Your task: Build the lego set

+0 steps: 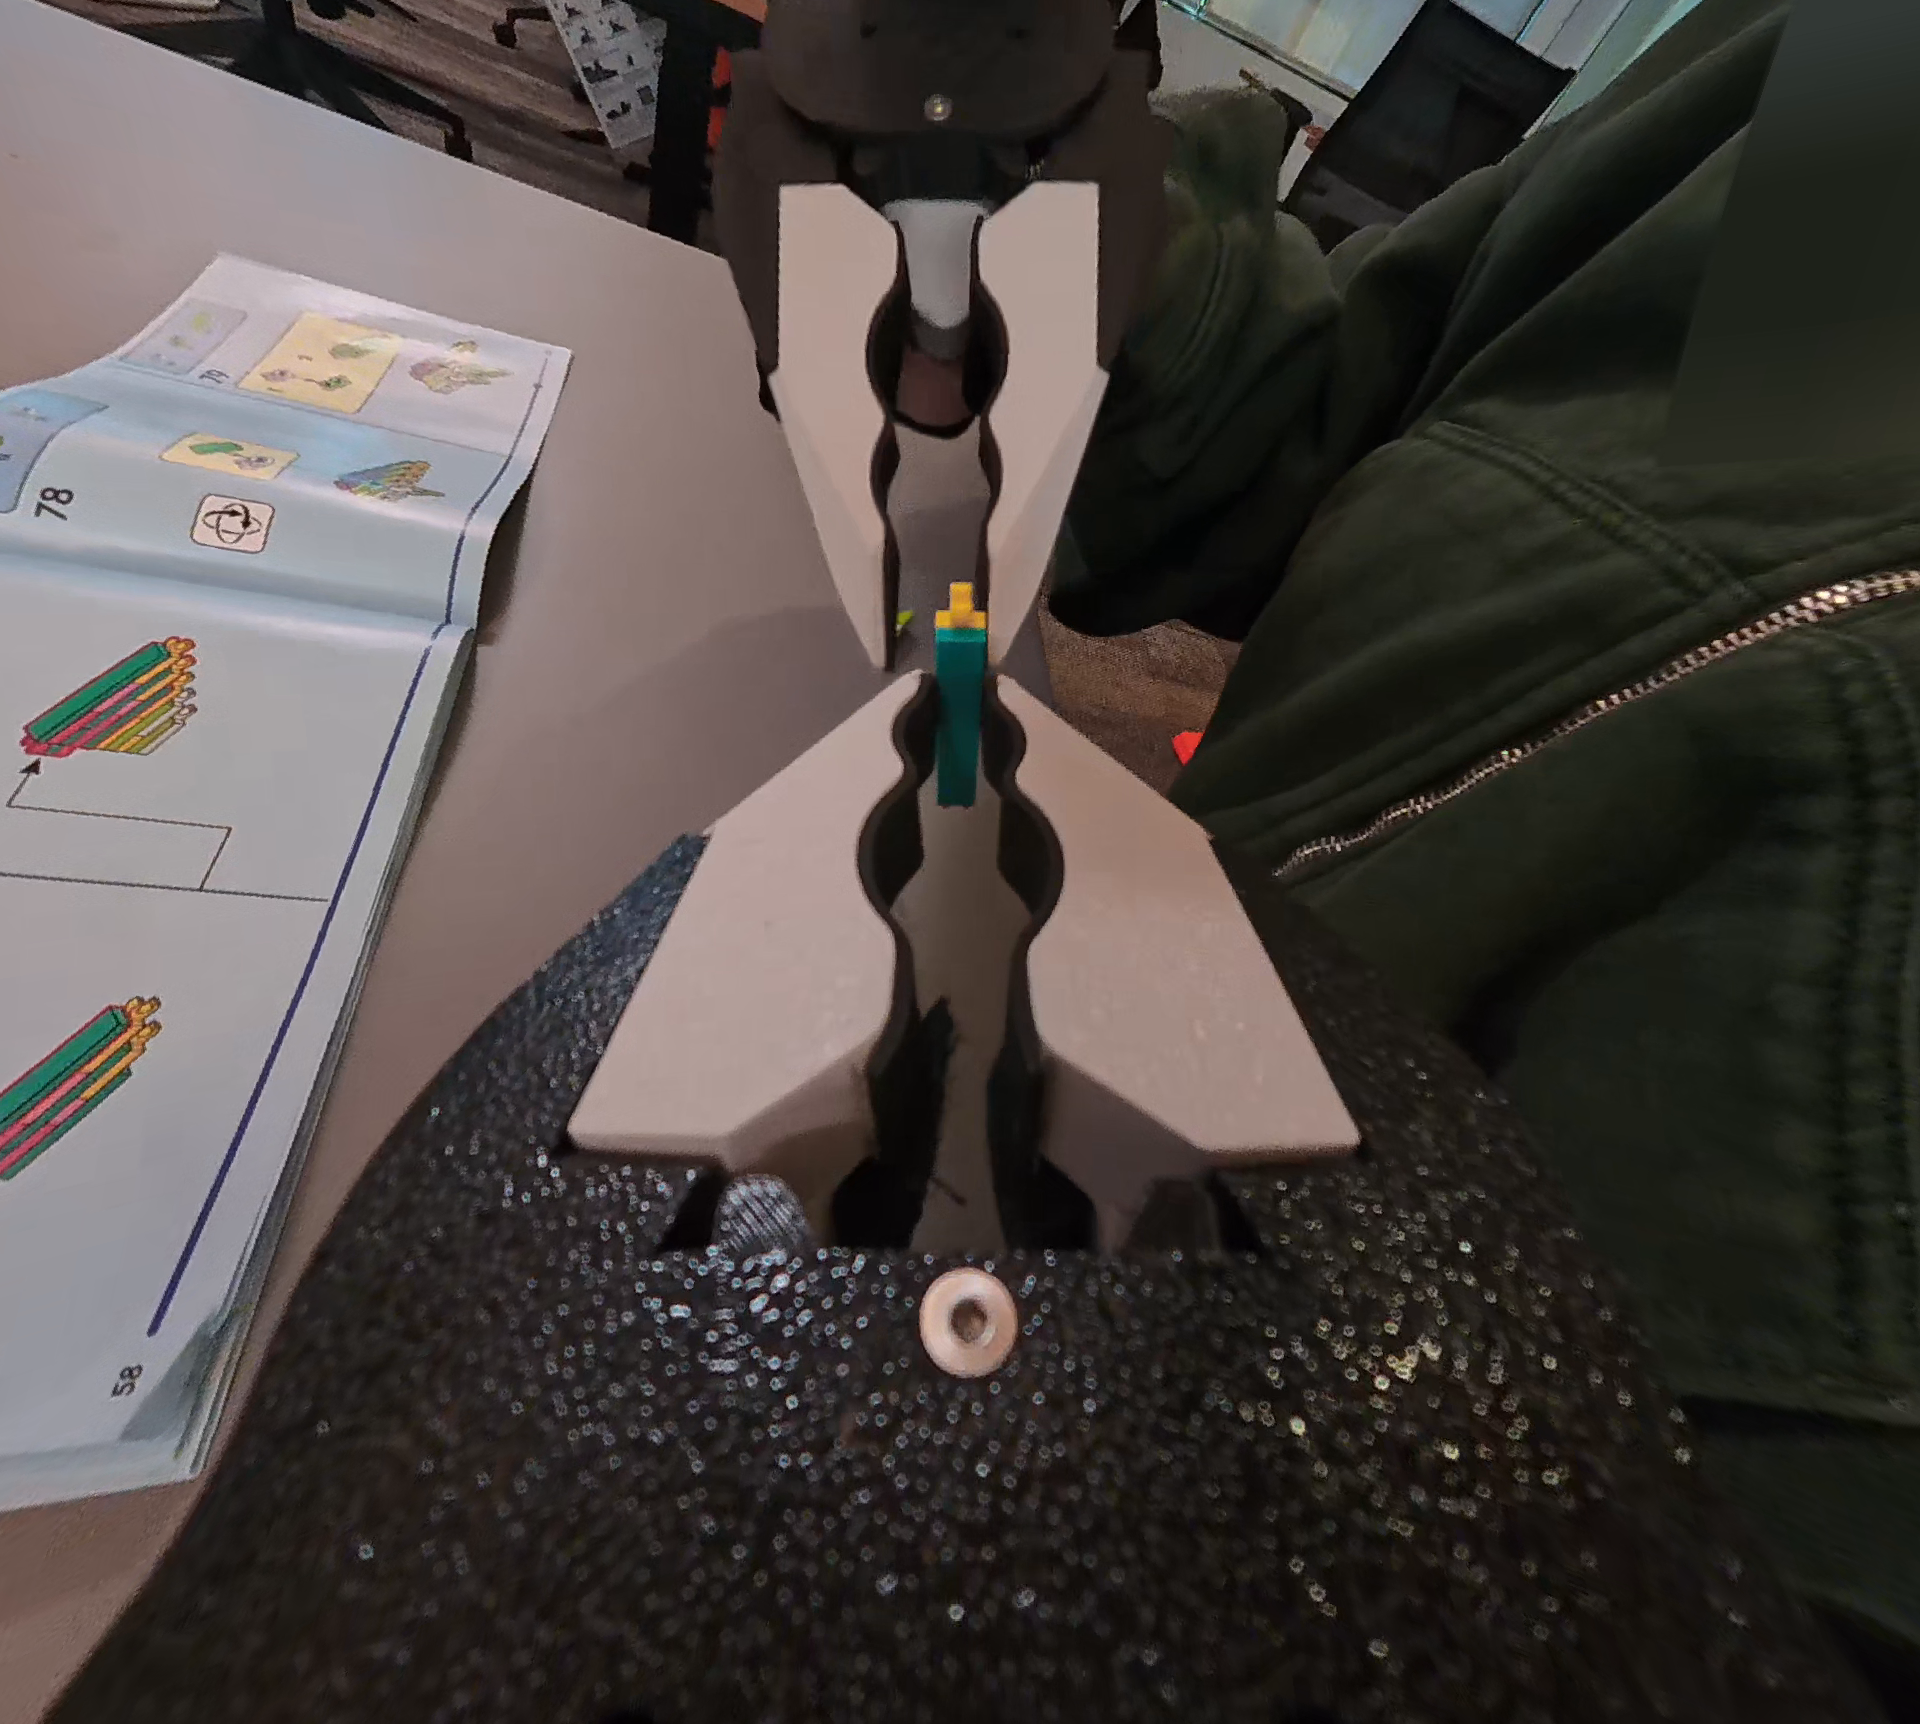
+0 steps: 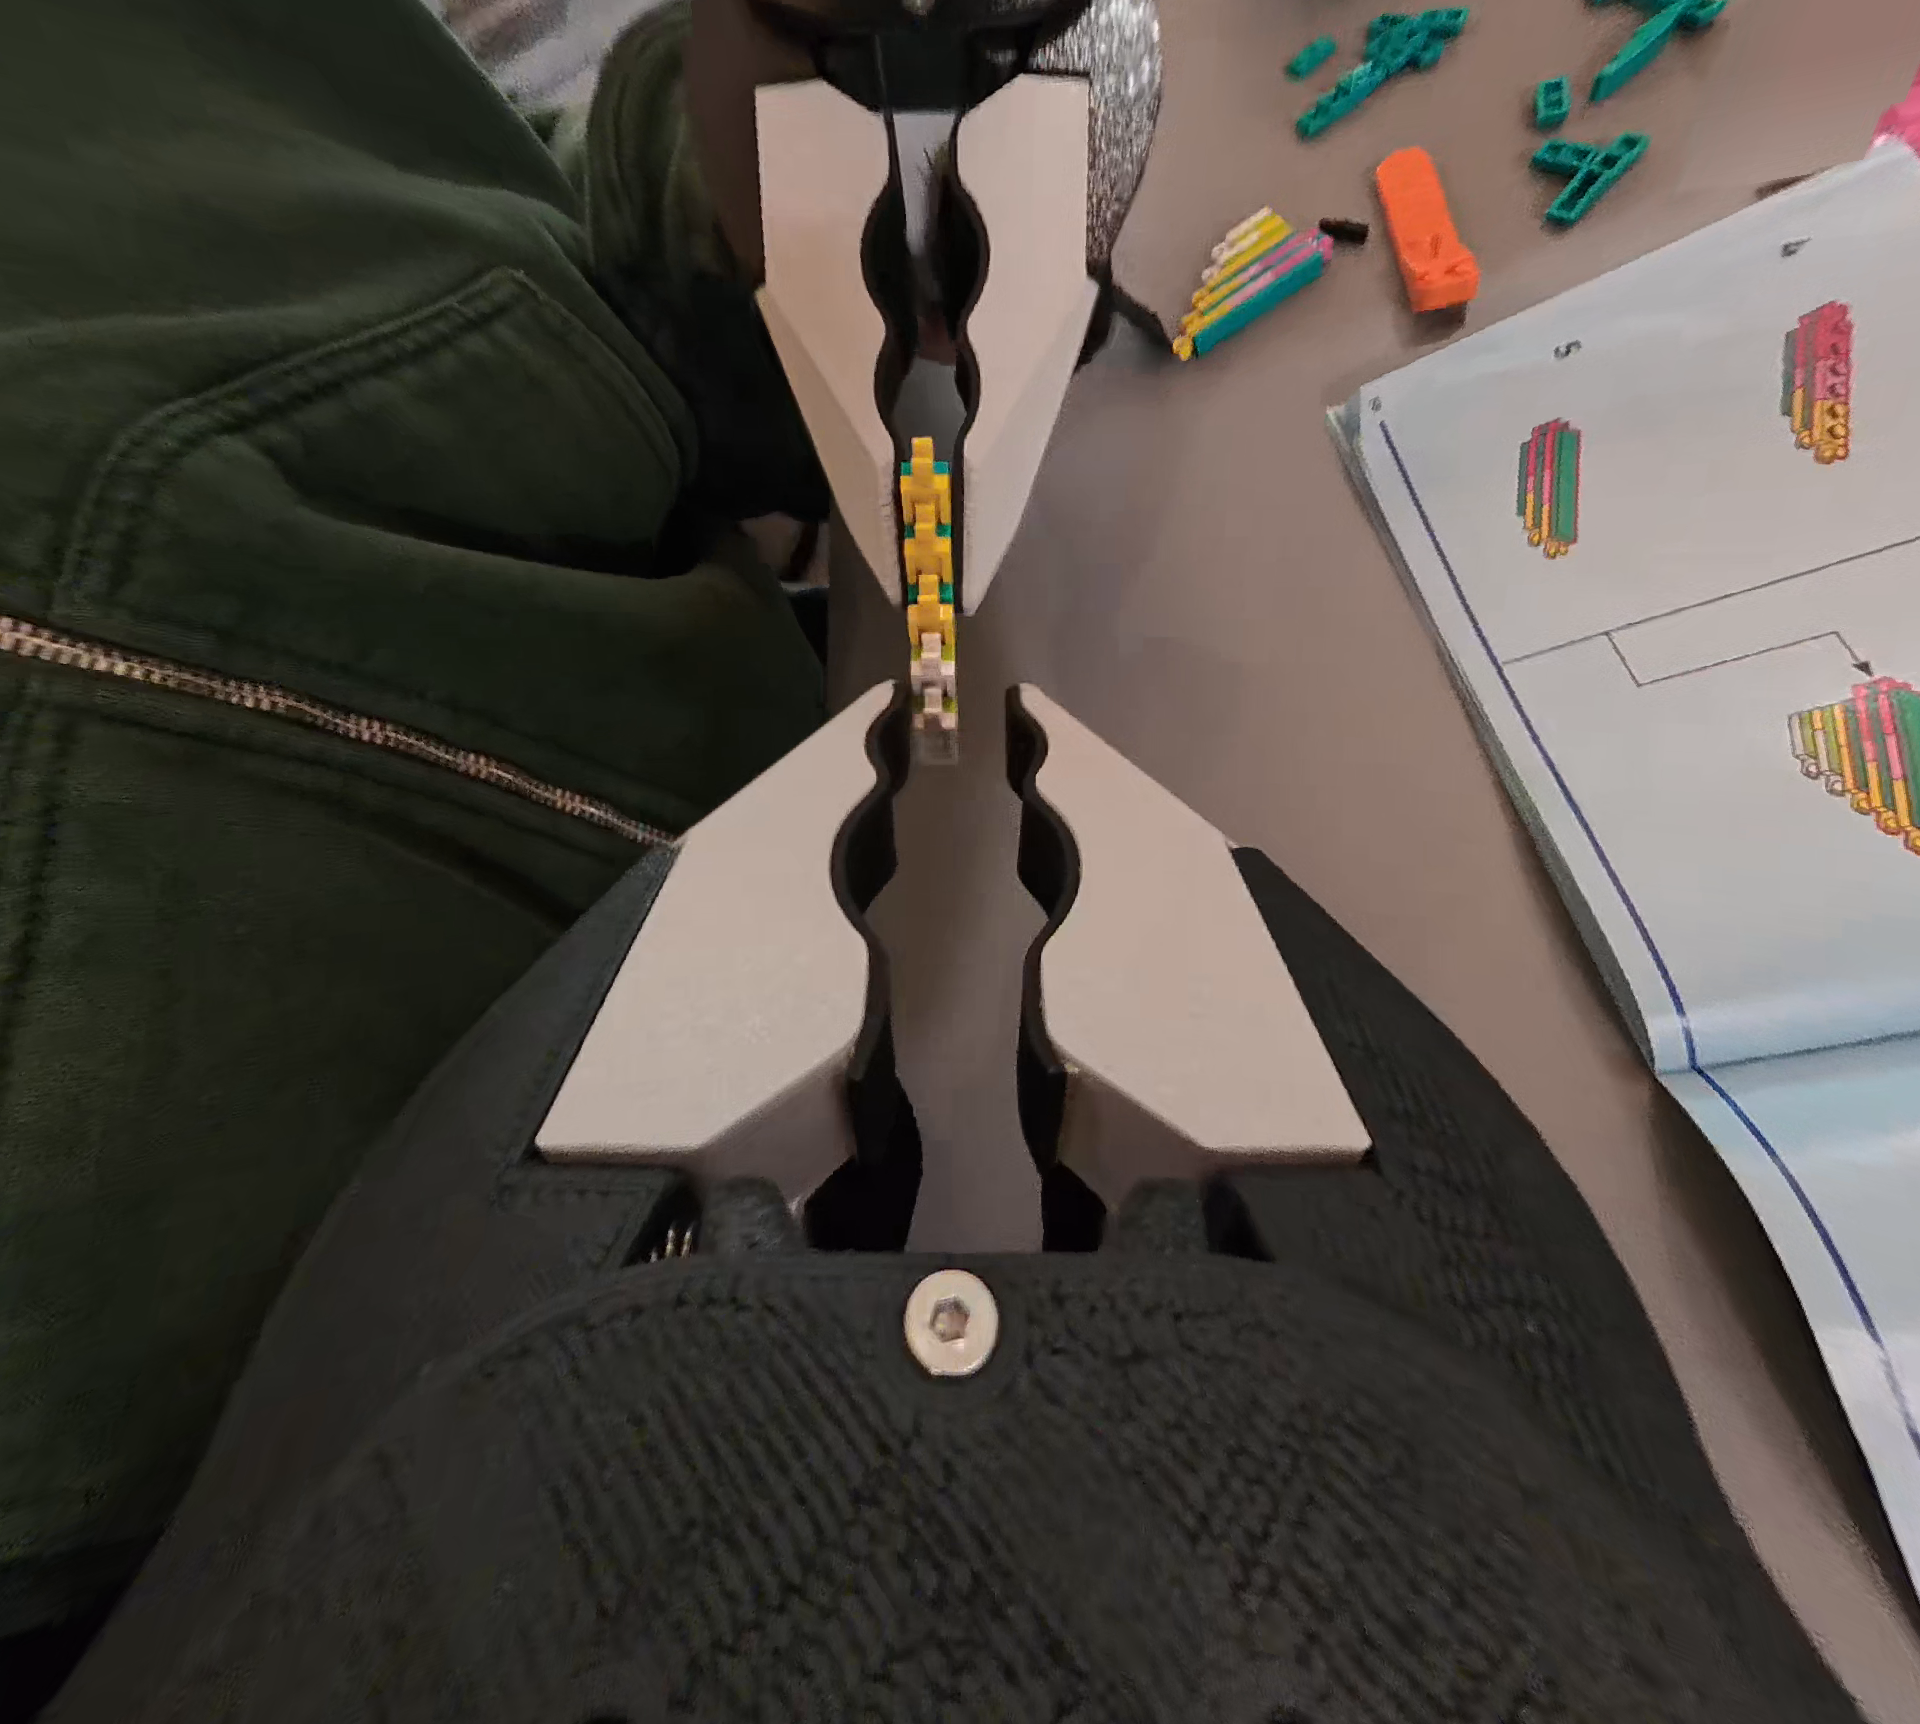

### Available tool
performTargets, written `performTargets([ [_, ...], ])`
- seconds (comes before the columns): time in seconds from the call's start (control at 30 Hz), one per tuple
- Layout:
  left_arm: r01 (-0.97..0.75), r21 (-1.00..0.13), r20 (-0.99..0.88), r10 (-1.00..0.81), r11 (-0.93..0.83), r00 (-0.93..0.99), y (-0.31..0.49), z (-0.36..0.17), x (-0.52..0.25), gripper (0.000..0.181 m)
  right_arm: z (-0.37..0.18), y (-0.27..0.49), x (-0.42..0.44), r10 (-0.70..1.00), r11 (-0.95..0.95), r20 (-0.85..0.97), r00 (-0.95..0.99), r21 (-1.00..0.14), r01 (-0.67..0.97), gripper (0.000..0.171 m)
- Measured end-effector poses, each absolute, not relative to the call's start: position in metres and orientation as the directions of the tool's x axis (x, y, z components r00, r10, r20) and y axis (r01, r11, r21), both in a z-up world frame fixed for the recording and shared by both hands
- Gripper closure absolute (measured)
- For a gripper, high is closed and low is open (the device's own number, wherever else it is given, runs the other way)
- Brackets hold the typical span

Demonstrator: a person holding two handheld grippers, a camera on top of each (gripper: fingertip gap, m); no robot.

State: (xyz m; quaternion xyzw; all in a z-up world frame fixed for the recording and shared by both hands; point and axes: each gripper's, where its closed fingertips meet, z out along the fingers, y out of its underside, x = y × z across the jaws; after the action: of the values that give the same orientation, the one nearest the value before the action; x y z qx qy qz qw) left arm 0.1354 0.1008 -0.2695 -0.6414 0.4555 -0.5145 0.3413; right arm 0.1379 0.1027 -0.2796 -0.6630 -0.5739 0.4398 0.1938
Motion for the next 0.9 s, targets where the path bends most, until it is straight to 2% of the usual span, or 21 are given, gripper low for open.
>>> performTargets([
  [0.33, -0.203, -0.916, 0.344, -0.938, -0.346, 0.047, 0.101, -0.264, 0.137, 0.176, -0.261, 0.102, 0.134, 0.939, -0.263, -0.334, -0.081, -0.851, 0.455, 0.166],
  [0.9, -0.18, -0.924, 0.33, -0.942, -0.336, 0.062, 0.103, -0.262, 0.14, 0.176, -0.258, 0.106, 0.134, 0.942, -0.282, -0.33, -0.058, -0.873, 0.397, 0.167],
])
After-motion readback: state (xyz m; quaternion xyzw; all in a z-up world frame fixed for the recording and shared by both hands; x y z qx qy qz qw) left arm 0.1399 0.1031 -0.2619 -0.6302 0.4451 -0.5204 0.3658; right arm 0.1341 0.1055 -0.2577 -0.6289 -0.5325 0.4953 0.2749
